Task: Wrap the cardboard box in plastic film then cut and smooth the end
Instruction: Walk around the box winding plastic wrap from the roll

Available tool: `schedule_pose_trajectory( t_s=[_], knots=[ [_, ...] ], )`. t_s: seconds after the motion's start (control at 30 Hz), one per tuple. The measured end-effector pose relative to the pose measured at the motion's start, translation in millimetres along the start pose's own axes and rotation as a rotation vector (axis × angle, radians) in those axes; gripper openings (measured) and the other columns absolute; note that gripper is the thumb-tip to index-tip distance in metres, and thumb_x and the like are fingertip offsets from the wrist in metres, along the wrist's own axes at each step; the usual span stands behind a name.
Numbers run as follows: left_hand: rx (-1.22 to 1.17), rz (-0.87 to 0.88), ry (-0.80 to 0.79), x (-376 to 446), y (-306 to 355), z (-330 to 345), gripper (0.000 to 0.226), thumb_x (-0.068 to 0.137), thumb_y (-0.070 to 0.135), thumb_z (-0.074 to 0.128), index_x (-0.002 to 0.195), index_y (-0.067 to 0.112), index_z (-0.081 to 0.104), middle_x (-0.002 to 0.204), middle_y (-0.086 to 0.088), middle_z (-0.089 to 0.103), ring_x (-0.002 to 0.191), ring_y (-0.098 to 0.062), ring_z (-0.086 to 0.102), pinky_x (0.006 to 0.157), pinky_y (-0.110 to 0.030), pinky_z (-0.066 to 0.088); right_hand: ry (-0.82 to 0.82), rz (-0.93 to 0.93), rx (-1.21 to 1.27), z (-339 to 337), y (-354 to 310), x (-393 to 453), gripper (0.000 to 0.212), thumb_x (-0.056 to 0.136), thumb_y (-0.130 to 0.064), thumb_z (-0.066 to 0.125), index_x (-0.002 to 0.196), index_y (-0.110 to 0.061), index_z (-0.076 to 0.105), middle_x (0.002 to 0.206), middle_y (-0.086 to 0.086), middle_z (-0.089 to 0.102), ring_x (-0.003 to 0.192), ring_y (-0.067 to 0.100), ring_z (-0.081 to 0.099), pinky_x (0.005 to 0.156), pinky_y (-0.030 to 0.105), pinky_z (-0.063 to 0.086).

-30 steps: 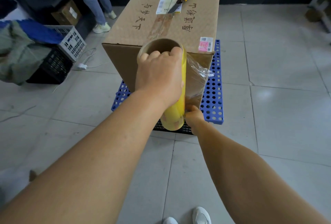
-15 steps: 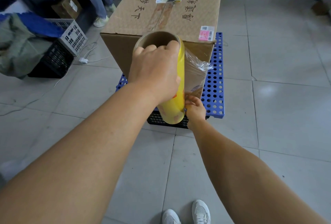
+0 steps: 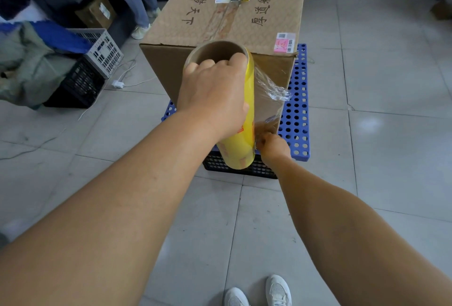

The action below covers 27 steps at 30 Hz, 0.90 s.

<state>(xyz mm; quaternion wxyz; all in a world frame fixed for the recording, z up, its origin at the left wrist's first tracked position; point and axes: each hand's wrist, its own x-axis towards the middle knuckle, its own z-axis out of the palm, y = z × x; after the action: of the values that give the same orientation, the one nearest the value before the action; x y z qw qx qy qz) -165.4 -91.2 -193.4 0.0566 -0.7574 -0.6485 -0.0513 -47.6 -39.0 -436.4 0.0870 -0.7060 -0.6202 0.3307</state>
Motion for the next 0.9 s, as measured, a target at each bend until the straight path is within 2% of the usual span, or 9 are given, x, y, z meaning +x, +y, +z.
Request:
schedule_pose_trajectory(
  t_s=[0.1, 0.23, 0.3, 0.37, 0.43, 0.6, 0.77, 0.83, 0.9],
  knots=[
    [-0.006, -0.003, -0.009, 0.4, -0.4, -0.3, 0.043, 0.081, 0.036, 0.064, 0.114, 0.017, 0.042, 0.109, -0.004, 0.060, 0.106, -0.030, 0.051, 0.091, -0.043, 0.032, 0.080, 0.053, 0.218, 3.7, 8.4, -5.3, 0.023, 0.095, -0.014, 0.040, 0.103, -0.012, 0.062, 0.086, 0.006, 0.059, 0.076, 0.024, 0.053, 0.057, 0.028, 0.038],
    [-0.018, 0.003, -0.024, -0.6, -1.0, -1.5, 0.042, 0.081, 0.035, 0.064, 0.112, 0.017, 0.041, 0.108, -0.004, 0.060, 0.105, -0.031, 0.051, 0.091, -0.043, 0.032, 0.080, 0.190, 0.919, 10.8, 2.7, -9.4, 0.033, 0.093, -0.001, 0.044, 0.104, -0.020, 0.068, 0.101, -0.002, 0.064, 0.090, 0.015, 0.058, 0.071, 0.022, 0.046],
    [-0.016, 0.022, -0.032, -2.0, -1.0, -3.5, 0.040, 0.082, 0.035, 0.063, 0.110, 0.017, 0.041, 0.106, -0.005, 0.060, 0.104, -0.031, 0.051, 0.090, -0.042, 0.032, 0.066, 0.254, 1.192, 14.7, -7.4, -13.0, 0.041, 0.092, 0.005, 0.039, 0.093, -0.022, 0.069, 0.102, -0.001, 0.065, 0.090, 0.014, 0.057, 0.076, 0.025, 0.050],
    [-0.022, 0.044, -0.051, -2.9, -1.2, -7.6, 0.036, 0.083, 0.035, 0.062, 0.104, 0.018, 0.039, 0.104, -0.005, 0.060, 0.103, -0.031, 0.051, 0.089, -0.042, 0.033, 0.058, 0.271, 1.343, 18.5, -13.2, -12.4, 0.050, 0.089, 0.011, 0.033, 0.082, -0.024, 0.069, 0.100, 0.000, 0.065, 0.090, 0.016, 0.056, 0.077, 0.032, 0.048],
    [-0.016, 0.079, -0.062, -0.7, 1.3, -13.9, 0.034, 0.084, 0.034, 0.061, 0.101, 0.019, 0.036, 0.103, -0.006, 0.059, 0.103, -0.032, 0.051, 0.089, -0.042, 0.034, 0.042, 0.231, 1.287, 17.6, -14.8, -11.4, 0.053, 0.087, 0.013, 0.029, 0.081, -0.024, 0.067, 0.096, -0.001, 0.063, 0.088, 0.016, 0.053, 0.072, 0.028, 0.046],
    [0.016, 0.172, -0.052, 12.6, 20.1, -25.1, 0.040, 0.084, 0.033, 0.061, 0.114, 0.015, 0.042, 0.107, -0.006, 0.058, 0.106, -0.030, 0.051, 0.093, -0.041, 0.033, -0.077, 0.018, 0.773, 2.9, 0.8, -10.8, 0.044, 0.090, 0.007, 0.034, 0.097, -0.026, 0.062, 0.077, -0.003, 0.050, 0.071, 0.012, 0.045, 0.065, 0.020, 0.041],
    [-0.018, 0.182, -0.088, 16.7, 20.2, -22.6, 0.036, 0.083, 0.034, 0.061, 0.107, 0.017, 0.041, 0.092, -0.002, 0.051, 0.104, -0.029, 0.050, 0.092, -0.040, 0.032, -0.022, -0.046, 0.331, -6.2, 29.0, -9.4, 0.013, 0.094, -0.014, 0.049, 0.097, -0.017, 0.062, 0.082, -0.003, 0.060, 0.075, 0.016, 0.055, 0.059, 0.025, 0.041],
    [-0.019, 0.179, -0.088, 17.3, 18.6, -20.3, 0.035, 0.083, 0.035, 0.061, 0.105, 0.018, 0.040, 0.088, 0.001, 0.045, 0.103, -0.029, 0.050, 0.092, -0.040, 0.032, -0.016, -0.080, 0.208, -7.0, 35.4, -9.7, 0.015, 0.096, -0.022, 0.051, 0.094, -0.013, 0.062, 0.090, 0.003, 0.065, 0.080, 0.022, 0.059, 0.063, 0.030, 0.045],
    [-0.008, 0.179, -0.082, 18.2, 18.7, -18.1, 0.036, 0.083, 0.036, 0.061, 0.106, 0.017, 0.041, 0.090, -0.001, 0.049, 0.104, -0.029, 0.050, 0.093, -0.041, 0.032, -0.012, -0.114, 0.104, -11.3, 35.9, -10.5, 0.018, 0.097, -0.023, 0.047, 0.093, -0.011, 0.060, 0.088, 0.006, 0.064, 0.080, 0.025, 0.059, 0.064, 0.033, 0.046]
  ],
)
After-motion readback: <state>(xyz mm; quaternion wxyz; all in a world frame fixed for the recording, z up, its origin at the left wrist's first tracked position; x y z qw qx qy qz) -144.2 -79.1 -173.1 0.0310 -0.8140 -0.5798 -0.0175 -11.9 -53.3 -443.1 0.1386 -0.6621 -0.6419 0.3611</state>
